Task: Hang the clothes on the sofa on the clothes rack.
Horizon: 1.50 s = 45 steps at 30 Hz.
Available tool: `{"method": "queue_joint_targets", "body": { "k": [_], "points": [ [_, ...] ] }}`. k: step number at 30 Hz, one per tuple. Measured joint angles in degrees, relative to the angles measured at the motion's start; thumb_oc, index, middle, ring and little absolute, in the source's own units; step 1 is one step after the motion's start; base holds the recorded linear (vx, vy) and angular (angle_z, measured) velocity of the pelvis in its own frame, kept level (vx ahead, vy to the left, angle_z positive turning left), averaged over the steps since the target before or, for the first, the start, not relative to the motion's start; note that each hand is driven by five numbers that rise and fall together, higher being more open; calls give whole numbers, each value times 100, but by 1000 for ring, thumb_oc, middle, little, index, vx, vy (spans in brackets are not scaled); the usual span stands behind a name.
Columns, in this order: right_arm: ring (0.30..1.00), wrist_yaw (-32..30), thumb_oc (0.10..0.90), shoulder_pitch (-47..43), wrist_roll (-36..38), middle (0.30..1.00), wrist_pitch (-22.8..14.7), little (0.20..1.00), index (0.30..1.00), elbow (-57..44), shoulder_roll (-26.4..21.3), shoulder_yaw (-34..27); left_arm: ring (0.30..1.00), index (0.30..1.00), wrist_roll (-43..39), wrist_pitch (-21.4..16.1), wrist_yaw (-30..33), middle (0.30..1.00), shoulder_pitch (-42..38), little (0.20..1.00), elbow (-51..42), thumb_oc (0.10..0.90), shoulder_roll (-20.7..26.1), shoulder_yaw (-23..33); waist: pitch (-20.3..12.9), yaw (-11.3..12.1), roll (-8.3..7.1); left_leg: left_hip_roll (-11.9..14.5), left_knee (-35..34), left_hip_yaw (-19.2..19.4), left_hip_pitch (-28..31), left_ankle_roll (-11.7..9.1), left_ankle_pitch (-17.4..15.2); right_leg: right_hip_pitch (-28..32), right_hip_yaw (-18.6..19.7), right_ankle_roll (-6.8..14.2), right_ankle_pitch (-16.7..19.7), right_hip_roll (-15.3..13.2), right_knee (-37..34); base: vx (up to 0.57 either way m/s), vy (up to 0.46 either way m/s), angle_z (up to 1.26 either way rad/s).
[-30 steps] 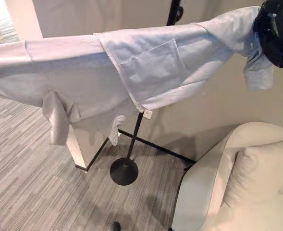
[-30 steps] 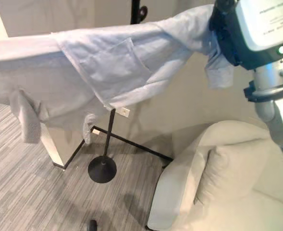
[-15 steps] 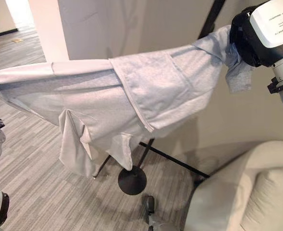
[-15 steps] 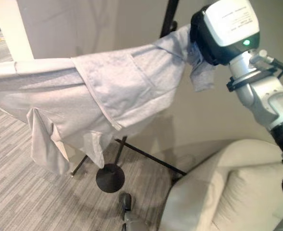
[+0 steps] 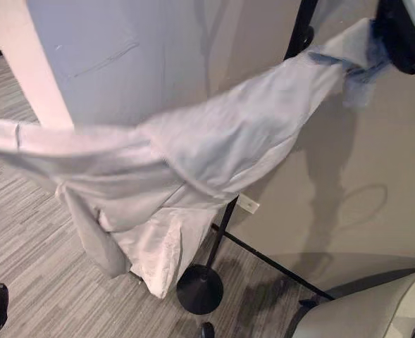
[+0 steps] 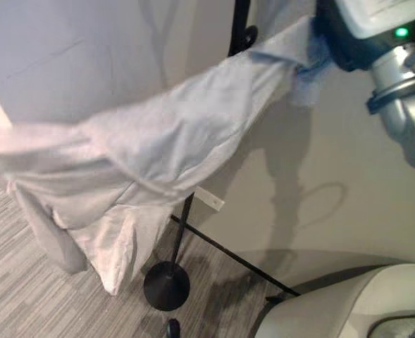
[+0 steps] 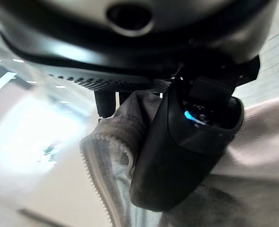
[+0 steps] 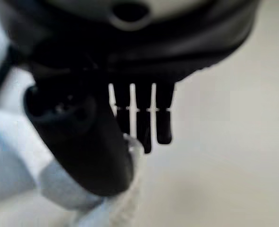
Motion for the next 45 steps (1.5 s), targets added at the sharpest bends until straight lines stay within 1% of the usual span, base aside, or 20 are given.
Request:
{"method": "queue_joint_targets", "body": {
  "k": [3,4,5,6,7,8,9,10,11,12,13,17,22,26,29,33,36,40,44,45],
  "points": [
    [300,-29,400,911,-5,300,24,300,300,-76,-215,-1026,300,300,-28,-8,-14,300,299,300,-123,400,-28,308,68,-46,115,1,2,-5,114,-31,23,-107,11,173,-133,-3,385,72,-11,-15],
    [300,-82,400,1555,-5,300,34,300,300,-319,-212,-1744,300,300,-48,-11,-31,300,569,300,-310,400,-124,584,111,-118,192,17,6,-34,133,-45,96,-443,-50,241,-410,35,905,33,0,-5],
    [300,-116,400,1750,-3,300,37,300,300,-392,-214,-1899,300,300,-68,-15,-44,300,661,300,-290,400,-147,606,76,-210,235,24,-1,-82,133,-49,94,-479,-183,347,-544,52,868,51,-1,7],
    [300,-100,400,2143,-34,300,35,300,300,-548,-202,-2257,300,300,-114,3,-98,300,798,300,-372,400,-190,773,16,-308,176,-104,-13,-58,139,-52,92,-329,-160,388,-197,-10,116,41,0,14],
    [300,-102,400,2635,-38,300,40,300,300,-771,-133,-2857,300,300,-148,-1,-104,300,1038,300,-673,400,-309,1083,-24,-333,100,-216,-12,-38,168,-65,83,-318,-175,247,205,-67,15,35,0,3],
    [300,-229,400,3290,-38,300,40,300,300,-1057,30,-3586,300,300,-145,-48,-66,300,1425,300,-1031,400,-512,1406,-67,-292,40,-301,61,-6,237,-94,63,-212,-281,66,58,-130,6,21,0,-19],
    [300,-356,400,4228,-37,300,88,300,300,-1354,384,-4429,300,300,-129,-96,-85,300,1878,300,-1268,400,-717,1395,-66,-223,-57,-462,882,-23,-150,-239,-353,-108,-211,-37,-8,-371,9,0,0,0],
    [300,-397,400,4860,-33,300,181,300,300,-1351,532,-4842,300,300,-131,-112,-124,300,2023,300,-1407,400,-975,1344,-79,-303,9,-264,513,-7,-236,187,-647,-63,-70,-46,-40,-426,11,25,3,13],
    [300,-385,400,5171,-31,300,287,300,300,-1300,544,-5001,300,300,-131,-145,-122,300,2031,300,-1464,400,-1103,1315,-80,-335,124,-97,-43,10,-201,148,-478,-66,-126,7,-79,-382,12,28,18,19],
    [300,-300,400,5739,-38,300,426,300,300,-1279,598,-5403,300,300,-140,-144,-119,300,2011,300,-1532,400,-1266,1175,-29,-176,330,199,-83,-59,-304,96,0,-54,-111,267,-298,-283,10,20,18,-32],
    [300,-280,400,5932,-39,300,452,300,300,-1246,707,-5479,300,300,-145,-126,-124,300,2068,300,-1539,400,-1298,1102,-33,-61,337,184,-91,-69,-233,72,-120,-52,-79,354,-409,-305,9,13,20,-47],
    [300,-216,400,6257,-27,300,562,300,300,-1078,1337,-5556,300,300,-151,-22,-143,300,2129,300,-1679,400,-1861,1114,-20,-201,297,-7,-93,-48,-135,77,-130,41,-159,423,-384,-477,6,15,10,-6],
    [300,-132,400,6935,-151,300,592,300,300,-1612,2071,-6083,300,300,-74,4,-233,300,2610,300,-1774,400,-2325,1119,-42,-319,249,3,-93,-25,-50,77,-130,106,-136,435,-389,-459,5,7,0,-4],
    [300,-5,400,7059,-235,300,588,300,300,-1610,2090,-6080,300,300,-68,9,-242,300,2765,300,-1775,400,-2558,1088,-37,-316,251,67,-94,-22,-88,77,-130,68,-134,448,-400,-420,5,4,0,-1],
    [300,10,400,7275,-409,300,588,300,300,-1802,2089,-6180,300,300,81,-12,-244,300,2966,300,-1844,400,-2556,1141,-37,-321,245,100,-95,-23,-126,77,-131,35,-126,544,-474,-399,4,0,0,0],
    [300,13,400,7696,-633,300,591,300,300,-1933,2085,-6444,300,300,369,4,-239,300,3235,300,-2200,400,-2514,1190,-29,-301,275,148,-99,-28,-270,91,-145,-82,-127,506,-497,-319,2,-13,7,7],
    [300,-26,400,8311,-832,300,584,300,300,-2296,2108,-6885,300,300,801,-75,-198,300,3702,300,-3069,400,-2488,1376,-23,-200,332,225,-106,-11,-345,131,-233,-179,-122,489,-459,-245,0,-49,19,-3],
    [300,-176,400,8899,-938,300,577,300,300,-2911,2554,-7491,300,300,1429,-170,-83,300,4346,300,-4503,400,-2347,1846,-43,-148,342,232,-130,-19,-406,210,-240,-241,-123,418,-422,-251,0,-32,33,0],
    [300,-201,400,8972,-932,300,436,300,300,-3232,3014,-7525,300,300,1888,-251,103,300,4354,300,-5460,400,-1856,2285,-188,-140,437,222,-109,-22,-420,224,-224,-253,-127,437,-391,-261,2,-68,55,0],
    [300,-196,400,8982,-899,300,360,300,300,-3365,3333,-7488,300,300,2076,-290,216,300,4315,300,-5799,400,-1552,2436,-229,-145,440,227,-101,-21,-406,206,-214,-247,-125,442,-383,-252,1,-53,39,-1]
  ]
}}
